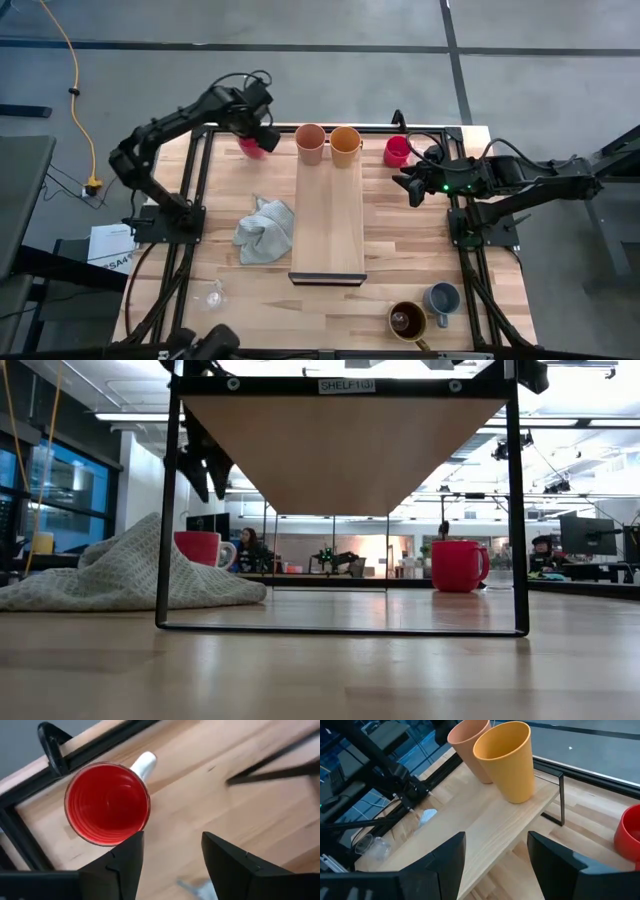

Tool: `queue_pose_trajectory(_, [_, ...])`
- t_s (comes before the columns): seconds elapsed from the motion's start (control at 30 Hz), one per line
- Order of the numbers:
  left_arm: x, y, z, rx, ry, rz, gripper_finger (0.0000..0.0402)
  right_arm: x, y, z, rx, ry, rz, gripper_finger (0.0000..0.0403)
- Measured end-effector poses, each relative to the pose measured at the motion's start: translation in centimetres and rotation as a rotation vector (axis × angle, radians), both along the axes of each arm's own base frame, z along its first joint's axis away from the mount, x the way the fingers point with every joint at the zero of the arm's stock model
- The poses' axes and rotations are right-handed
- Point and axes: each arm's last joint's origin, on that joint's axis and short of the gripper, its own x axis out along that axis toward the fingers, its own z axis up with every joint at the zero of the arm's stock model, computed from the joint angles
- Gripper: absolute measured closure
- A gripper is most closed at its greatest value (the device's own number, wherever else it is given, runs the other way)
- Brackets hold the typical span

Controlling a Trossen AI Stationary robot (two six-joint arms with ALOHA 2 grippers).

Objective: Stack small to large cups/mugs on shelf
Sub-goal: Put the pink mug on the shelf

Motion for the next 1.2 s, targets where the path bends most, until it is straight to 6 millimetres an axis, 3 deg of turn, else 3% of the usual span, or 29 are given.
queue_pose_trajectory(0.2, [0.6,1.0,-1.9,-0.001,0.125,-0.080,0.0203,0.0,0.0,0.0,-0.003,0.004,0.010,0.0199])
queue_pose_trajectory(0.53, [1.7,2.2,-4.8,-0.083,0.178,-0.126,0.0195,0.0,0.0,0.0,-0.024,0.014,0.023,0.0199])
queue_pose_trajectory(1.2, [2.5,3.3,-8.8,-0.158,0.332,-0.131,0.0197,0.0,0.0,0.0,-0.015,0.008,0.018,0.0199])
